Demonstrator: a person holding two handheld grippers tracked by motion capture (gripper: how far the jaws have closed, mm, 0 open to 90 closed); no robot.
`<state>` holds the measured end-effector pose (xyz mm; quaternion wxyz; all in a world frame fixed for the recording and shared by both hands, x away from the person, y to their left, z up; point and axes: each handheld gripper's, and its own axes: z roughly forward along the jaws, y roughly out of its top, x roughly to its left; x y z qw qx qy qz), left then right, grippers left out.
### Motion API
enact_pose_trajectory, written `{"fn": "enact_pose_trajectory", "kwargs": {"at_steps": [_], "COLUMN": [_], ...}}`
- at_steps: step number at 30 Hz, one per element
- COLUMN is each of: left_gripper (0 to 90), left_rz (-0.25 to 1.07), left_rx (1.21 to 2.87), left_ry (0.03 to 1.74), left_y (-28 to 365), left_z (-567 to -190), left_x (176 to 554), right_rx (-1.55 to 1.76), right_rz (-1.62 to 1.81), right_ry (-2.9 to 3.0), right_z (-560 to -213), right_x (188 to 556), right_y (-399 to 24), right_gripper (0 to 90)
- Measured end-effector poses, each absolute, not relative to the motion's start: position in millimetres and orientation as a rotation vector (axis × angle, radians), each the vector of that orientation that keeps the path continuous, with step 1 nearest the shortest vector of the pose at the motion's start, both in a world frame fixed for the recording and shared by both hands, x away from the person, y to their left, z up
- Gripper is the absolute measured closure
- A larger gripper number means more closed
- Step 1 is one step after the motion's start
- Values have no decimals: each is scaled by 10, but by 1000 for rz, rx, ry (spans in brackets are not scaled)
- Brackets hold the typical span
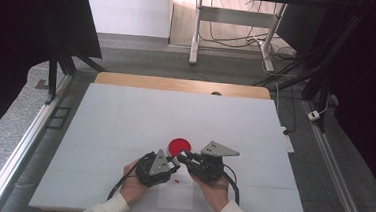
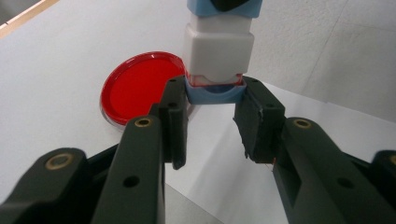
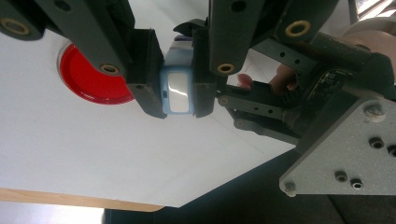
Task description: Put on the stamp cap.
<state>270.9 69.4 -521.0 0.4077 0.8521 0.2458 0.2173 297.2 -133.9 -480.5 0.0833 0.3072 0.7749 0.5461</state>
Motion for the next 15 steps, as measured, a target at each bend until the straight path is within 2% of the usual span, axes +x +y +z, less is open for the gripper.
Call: {"fn": "enact_pose_trajectory", "kwargs": {"at_steps": [15], "left_gripper": [644], "left_rz": [561], "left_rx": [2146], "left_ry": [620], "left_y": [688], "left_z": [-5215], "left_x": [2697], "right_rx": [944], "right_rz": [1614], "right_ry": [2307], "right_z": [-4806], "right_x": [2944], "right_y": [-1326], "right_gripper": [750]}}
